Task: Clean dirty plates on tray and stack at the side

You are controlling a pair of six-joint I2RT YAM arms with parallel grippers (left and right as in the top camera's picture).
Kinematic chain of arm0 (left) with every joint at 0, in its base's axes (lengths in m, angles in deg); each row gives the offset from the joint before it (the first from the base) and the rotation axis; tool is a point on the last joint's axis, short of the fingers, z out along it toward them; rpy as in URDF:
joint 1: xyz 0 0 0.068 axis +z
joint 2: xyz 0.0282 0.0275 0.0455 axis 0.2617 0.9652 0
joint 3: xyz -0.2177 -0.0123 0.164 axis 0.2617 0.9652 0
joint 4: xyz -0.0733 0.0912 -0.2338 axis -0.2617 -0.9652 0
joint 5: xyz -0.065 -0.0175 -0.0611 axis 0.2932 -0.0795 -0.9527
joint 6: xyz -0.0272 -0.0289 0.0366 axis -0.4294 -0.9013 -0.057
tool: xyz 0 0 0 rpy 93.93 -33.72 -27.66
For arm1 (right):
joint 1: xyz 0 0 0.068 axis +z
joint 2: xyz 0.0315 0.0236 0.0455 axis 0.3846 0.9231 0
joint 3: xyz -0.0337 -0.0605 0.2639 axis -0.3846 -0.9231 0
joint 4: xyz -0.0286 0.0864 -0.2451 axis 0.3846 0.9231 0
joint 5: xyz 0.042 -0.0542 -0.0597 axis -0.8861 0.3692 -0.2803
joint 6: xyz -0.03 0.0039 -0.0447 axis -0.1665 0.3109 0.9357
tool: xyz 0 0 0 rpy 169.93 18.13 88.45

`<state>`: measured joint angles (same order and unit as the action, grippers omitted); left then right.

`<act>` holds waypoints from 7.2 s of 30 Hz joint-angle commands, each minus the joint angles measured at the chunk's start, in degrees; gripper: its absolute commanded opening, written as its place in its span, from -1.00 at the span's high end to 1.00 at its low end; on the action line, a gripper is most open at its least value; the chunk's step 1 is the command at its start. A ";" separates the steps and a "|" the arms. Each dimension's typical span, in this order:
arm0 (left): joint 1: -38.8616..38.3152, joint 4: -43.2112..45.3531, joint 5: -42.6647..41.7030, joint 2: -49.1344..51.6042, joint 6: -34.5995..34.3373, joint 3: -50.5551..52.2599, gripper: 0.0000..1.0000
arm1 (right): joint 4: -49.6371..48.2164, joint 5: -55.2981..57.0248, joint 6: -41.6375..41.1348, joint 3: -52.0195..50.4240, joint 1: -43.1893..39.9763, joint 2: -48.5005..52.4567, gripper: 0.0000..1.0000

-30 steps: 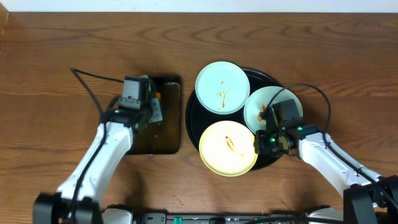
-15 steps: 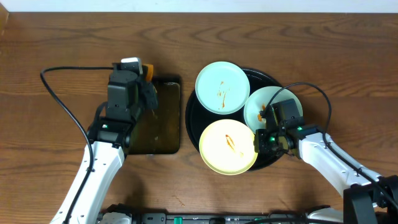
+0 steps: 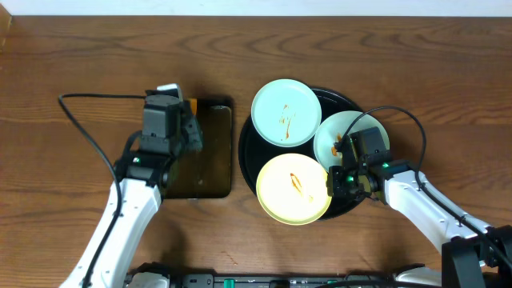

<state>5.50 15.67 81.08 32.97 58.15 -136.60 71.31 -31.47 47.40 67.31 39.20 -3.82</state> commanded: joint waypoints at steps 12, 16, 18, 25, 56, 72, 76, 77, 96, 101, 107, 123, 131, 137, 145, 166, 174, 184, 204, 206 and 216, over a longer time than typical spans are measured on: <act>-0.17 -8.68 -5.55 13.46 -5.86 -1.27 0.85 | 0.46 -0.52 -0.79 -0.37 1.09 0.17 0.97; -0.17 -8.68 -5.57 13.46 -5.88 -1.27 0.85 | 0.46 -0.52 -0.79 -0.37 1.09 0.17 0.97; -0.17 -8.68 -5.57 13.46 -5.88 -1.27 0.85 | 0.46 -0.52 -0.79 -0.37 1.09 0.17 0.97; -0.17 -7.58 -9.99 13.33 -4.31 -1.38 0.85 | 0.46 -0.52 -0.79 -0.37 1.09 0.17 0.97; -37.03 1.09 -31.50 27.74 -41.48 -10.91 0.85 | 0.55 -0.50 -1.64 -0.37 1.09 0.17 0.97; -38.29 2.01 -30.23 32.48 -43.10 -10.47 0.85 | 0.55 -0.50 -1.64 -0.37 1.09 0.17 0.98; -38.32 1.44 -27.58 32.81 -43.15 -9.90 0.85 | 0.76 -0.50 -1.64 -0.37 1.09 0.17 0.98; -38.32 1.44 -27.32 33.05 -43.12 -9.88 0.85 | 0.87 -0.50 -1.64 -0.37 1.09 0.17 0.97; -32.44 0.15 -12.83 34.91 -27.58 -9.88 0.85 | 1.90 -0.50 -1.62 -0.37 1.09 0.17 0.85; -32.44 1.20 -12.76 34.93 -27.17 -9.88 0.85 | 1.40 -0.13 -1.64 -0.37 1.11 0.17 0.67; -32.46 4.09 -9.66 34.93 -23.74 -9.88 0.84 | 1.38 0.39 -1.66 -0.37 1.14 0.17 0.87; -29.92 2.67 0.09 33.79 -15.58 -11.04 0.85 | 1.55 0.55 -1.64 -0.37 1.14 0.17 0.98; -29.81 -7.78 1.14 21.57 -14.78 -11.41 0.85 | 1.90 0.57 -1.64 -0.37 1.14 0.17 0.97; -30.40 -5.38 -7.04 24.90 -15.26 -10.84 0.85 | 1.97 0.57 -1.66 -0.37 1.14 0.17 0.97; -35.34 -3.04 -12.00 30.34 -15.21 -10.82 0.85 | 1.99 0.55 -1.68 -0.37 1.14 0.17 0.97; -29.88 -3.89 0.70 30.95 -14.53 -10.82 0.85 | 2.40 0.57 -1.66 -0.37 1.14 0.17 0.98; -23.47 -4.70 -4.76 27.74 -11.23 -11.54 0.85 | 2.64 0.57 -1.66 -0.37 1.14 0.17 0.97; -21.11 -14.34 -2.75 9.81 -10.08 -11.67 0.85 | 2.40 0.57 -1.64 -0.37 1.14 0.17 0.52; -10.60 -21.55 -0.74 9.16 -10.05 -10.14 0.85 | -2.10 0.83 -5.51 -3.65 3.39 0.17 0.97; -10.60 -21.55 -0.74 9.16 -10.08 -10.14 0.85 | -3.43 0.81 -5.49 -3.65 3.37 0.17 0.97; -10.60 -21.55 -0.74 9.16 -10.05 -10.14 0.85 | -6.75 6.03 -1.25 -0.09 3.34 -3.21 0.98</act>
<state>-5.28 -5.68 79.58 42.17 47.11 -147.46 64.76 -29.57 43.07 64.47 41.93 -4.14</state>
